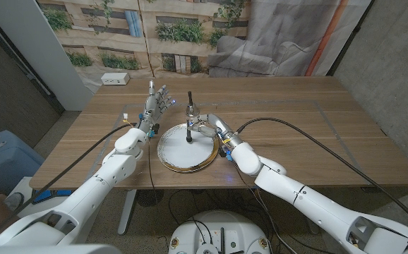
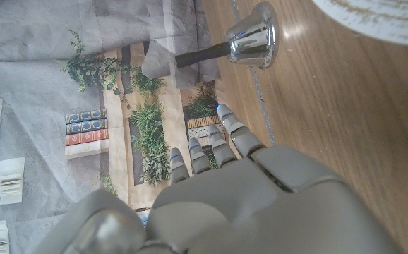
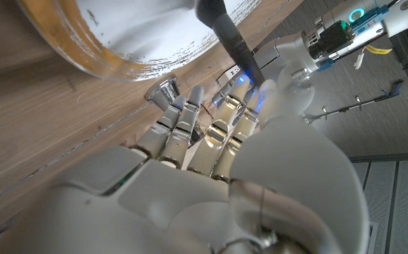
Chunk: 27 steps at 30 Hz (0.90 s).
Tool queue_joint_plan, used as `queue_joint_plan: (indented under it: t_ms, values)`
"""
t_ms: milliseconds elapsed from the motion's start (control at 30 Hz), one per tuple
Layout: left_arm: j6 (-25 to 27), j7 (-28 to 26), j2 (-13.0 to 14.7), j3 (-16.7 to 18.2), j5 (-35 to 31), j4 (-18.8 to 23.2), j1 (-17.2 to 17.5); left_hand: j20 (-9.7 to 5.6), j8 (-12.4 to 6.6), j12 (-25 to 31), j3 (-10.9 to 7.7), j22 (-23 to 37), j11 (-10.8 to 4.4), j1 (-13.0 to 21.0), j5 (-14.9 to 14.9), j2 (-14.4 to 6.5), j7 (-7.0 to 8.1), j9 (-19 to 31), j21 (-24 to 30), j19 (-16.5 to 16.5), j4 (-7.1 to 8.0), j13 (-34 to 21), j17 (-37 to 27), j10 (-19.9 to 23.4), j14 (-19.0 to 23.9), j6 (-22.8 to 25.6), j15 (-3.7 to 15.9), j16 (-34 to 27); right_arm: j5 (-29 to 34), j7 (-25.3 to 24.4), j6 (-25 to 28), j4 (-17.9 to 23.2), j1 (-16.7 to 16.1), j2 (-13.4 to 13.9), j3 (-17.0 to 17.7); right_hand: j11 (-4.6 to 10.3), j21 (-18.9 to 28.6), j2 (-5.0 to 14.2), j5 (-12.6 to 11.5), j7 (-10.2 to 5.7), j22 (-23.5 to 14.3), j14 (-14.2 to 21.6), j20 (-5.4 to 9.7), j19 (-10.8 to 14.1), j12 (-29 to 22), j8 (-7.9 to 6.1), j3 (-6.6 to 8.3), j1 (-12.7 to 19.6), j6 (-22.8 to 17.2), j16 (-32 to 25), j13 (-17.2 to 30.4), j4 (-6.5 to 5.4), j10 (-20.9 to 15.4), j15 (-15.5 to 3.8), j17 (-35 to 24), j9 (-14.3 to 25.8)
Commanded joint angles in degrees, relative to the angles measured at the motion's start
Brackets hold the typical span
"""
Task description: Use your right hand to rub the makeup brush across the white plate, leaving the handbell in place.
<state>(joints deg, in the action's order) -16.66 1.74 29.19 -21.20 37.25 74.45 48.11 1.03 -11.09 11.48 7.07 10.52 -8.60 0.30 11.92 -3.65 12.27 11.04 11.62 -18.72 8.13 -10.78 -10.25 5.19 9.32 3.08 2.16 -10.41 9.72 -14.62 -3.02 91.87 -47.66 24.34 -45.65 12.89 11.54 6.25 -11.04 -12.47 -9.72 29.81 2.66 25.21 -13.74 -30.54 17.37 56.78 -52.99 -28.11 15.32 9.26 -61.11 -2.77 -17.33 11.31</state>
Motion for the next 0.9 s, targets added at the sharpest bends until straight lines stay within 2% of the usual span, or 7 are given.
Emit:
queue_joint_plan:
  t_ms: [33,900]
  values:
    - [0.01,0.02,-0.01,0.00,0.00,-0.05,-0.04,-0.01,-0.19,0.39,0.13,0.27,-0.42,-0.02,0.44,-0.89,0.38,0.13,0.39,-0.40,0.42,-0.16,-0.10,0.09,0.57,0.06,0.76,-0.19,-1.71,0.83,3.13,3.24,-1.53,1.25,0.80,-0.34,-0.07,0.37,-0.36,0.00,-0.28,0.56,0.36,0.04,0.10,-0.23,-0.15,0.42,-0.43,0.25,0.10,0.00,-0.18,-9.02,-0.15,0.28]
    - [0.02,0.06,0.01,0.02,0.02,-0.08,-0.08,0.03,-0.20,0.41,0.13,0.27,-0.33,-0.02,0.43,-0.89,0.38,0.13,0.37,-0.34,0.41,-0.16,-0.10,0.12,0.61,0.07,0.80,-0.20,-0.98,-0.27,6.52,7.23,-3.59,4.40,1.72,-0.33,-0.07,0.40,-0.43,0.00,-0.28,0.60,0.32,0.00,0.19,-0.09,-0.23,0.42,-0.39,0.28,0.13,0.00,-0.11,-8.99,-0.22,0.28]
